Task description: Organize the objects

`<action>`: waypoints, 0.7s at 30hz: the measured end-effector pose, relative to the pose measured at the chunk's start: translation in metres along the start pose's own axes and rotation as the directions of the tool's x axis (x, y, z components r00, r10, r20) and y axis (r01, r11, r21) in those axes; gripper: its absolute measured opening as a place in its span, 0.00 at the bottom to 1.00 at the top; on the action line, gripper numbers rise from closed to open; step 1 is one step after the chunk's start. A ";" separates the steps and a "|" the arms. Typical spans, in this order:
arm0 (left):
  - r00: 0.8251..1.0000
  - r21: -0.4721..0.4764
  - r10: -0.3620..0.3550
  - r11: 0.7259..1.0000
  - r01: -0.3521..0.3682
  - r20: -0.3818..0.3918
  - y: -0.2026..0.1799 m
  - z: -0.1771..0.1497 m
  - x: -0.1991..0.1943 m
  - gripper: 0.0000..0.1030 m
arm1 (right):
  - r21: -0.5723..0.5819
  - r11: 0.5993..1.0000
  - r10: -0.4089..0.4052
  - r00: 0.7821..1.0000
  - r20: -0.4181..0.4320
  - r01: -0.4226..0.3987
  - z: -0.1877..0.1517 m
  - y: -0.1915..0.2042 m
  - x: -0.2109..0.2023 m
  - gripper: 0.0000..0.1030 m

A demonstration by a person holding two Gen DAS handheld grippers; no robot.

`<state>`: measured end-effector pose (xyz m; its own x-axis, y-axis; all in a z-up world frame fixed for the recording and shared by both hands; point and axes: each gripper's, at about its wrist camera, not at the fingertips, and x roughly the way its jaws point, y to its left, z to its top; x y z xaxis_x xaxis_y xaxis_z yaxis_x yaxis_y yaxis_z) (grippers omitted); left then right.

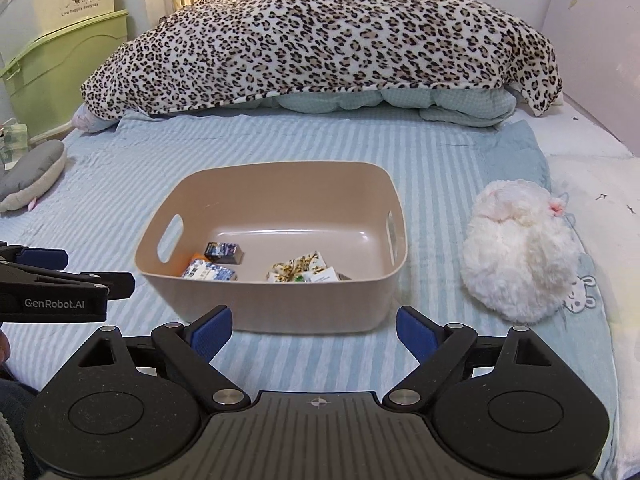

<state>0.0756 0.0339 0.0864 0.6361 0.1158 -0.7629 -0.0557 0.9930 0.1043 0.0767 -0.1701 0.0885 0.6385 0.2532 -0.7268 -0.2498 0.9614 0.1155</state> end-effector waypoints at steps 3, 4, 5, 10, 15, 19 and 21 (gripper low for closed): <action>1.000 -0.017 0.000 1.000 0.000 -0.005 0.004 -0.007 -0.011 0.84 | 0.014 1.000 0.014 1.000 -0.005 -0.014 -0.007 0.000 -0.011 0.88; 1.000 -0.015 0.001 1.000 -0.001 -0.001 0.005 -0.010 -0.016 0.84 | 0.018 1.000 0.017 1.000 -0.006 -0.017 -0.009 0.000 -0.013 0.88; 1.000 -0.009 0.005 1.000 -0.005 0.005 0.005 -0.012 -0.020 0.85 | 0.018 1.000 0.019 1.000 -0.006 -0.019 -0.011 0.000 -0.016 0.88; 1.000 0.005 0.008 1.000 -0.008 0.027 0.005 -0.023 -0.041 0.86 | 0.009 1.000 0.020 1.000 0.000 -0.020 -0.021 0.006 -0.030 0.88; 0.999 -0.023 -0.027 0.999 0.028 0.035 0.006 -0.034 -0.054 0.87 | 0.027 0.999 0.046 0.999 -0.006 -0.046 -0.027 0.011 -0.044 0.88; 0.998 -0.033 -0.053 0.998 0.054 0.040 0.003 -0.043 -0.064 0.87 | 0.017 0.999 0.050 0.999 0.004 -0.050 -0.032 0.016 -0.056 0.90; 0.997 -0.031 -0.062 0.998 0.063 0.041 0.002 -0.046 -0.069 0.87 | 0.001 0.999 0.044 0.999 0.006 -0.044 -0.033 0.019 -0.061 0.90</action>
<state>-0.0035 0.0286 0.1095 0.6696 0.0531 -0.7409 -0.0393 0.9986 0.0361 0.0092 -0.1706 0.1131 0.6315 0.2961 -0.7166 -0.2771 0.9494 0.1481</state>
